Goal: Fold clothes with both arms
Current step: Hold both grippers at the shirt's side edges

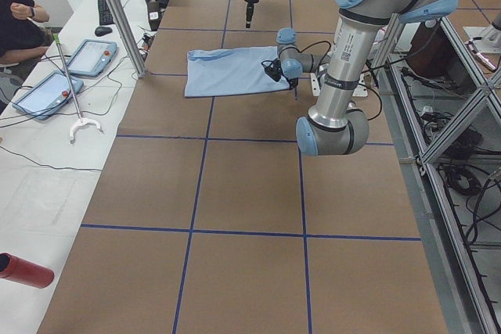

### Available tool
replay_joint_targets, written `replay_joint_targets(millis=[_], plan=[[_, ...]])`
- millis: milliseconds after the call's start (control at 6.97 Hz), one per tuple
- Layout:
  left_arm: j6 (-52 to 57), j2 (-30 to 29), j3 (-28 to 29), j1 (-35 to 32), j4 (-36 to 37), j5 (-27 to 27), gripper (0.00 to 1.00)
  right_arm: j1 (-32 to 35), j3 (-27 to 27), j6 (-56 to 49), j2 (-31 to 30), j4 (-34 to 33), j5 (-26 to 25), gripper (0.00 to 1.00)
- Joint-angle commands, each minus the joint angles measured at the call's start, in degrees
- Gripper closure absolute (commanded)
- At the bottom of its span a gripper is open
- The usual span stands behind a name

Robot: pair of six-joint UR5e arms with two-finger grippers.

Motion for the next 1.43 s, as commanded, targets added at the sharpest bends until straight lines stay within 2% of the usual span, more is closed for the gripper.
replay_joint_targets(millis=[0, 430, 574, 717, 861, 1004, 1147, 1291], plan=[[-0.1, 0.03, -0.4, 0.93, 0.85, 0.12, 0.14, 0.0, 0.04, 0.01, 0.0, 0.06, 0.0, 0.0], [-0.01, 0.29, -0.31, 0.93, 0.85, 1.17, 0.18, 0.35, 0.04, 0.01, -0.08, 0.06, -0.09, 0.0], [-0.01, 0.38, -0.31, 0.93, 0.85, 1.44, 0.22, 0.53, 0.04, -0.08, -0.08, 0.06, -0.09, 0.0], [-0.1, 0.3, -0.4, 0.93, 0.93, 1.44, 0.33, 0.61, 0.04, -0.08, -0.08, 0.06, 0.0, 0.0], [-1.14, 0.38, -0.4, 0.93, 0.93, 1.44, 0.5, 0.62, 0.04, -0.08, -0.08, 0.06, 0.0, 0.0], [-1.42, 0.21, -0.49, 0.93, 0.93, 1.44, 0.6, 0.62, 0.04, -0.08, -0.08, 0.06, 0.0, 0.0], [-1.42, 0.29, -1.44, 0.93, 1.02, 1.44, 0.7, 0.62, 0.04, -0.08, -0.08, 0.06, 0.0, 0.0], [-1.42, 0.38, -2.76, 0.93, 2.41, 1.44, 0.72, 0.62, 0.04, -0.08, -0.08, 0.06, 0.0, 0.0]])
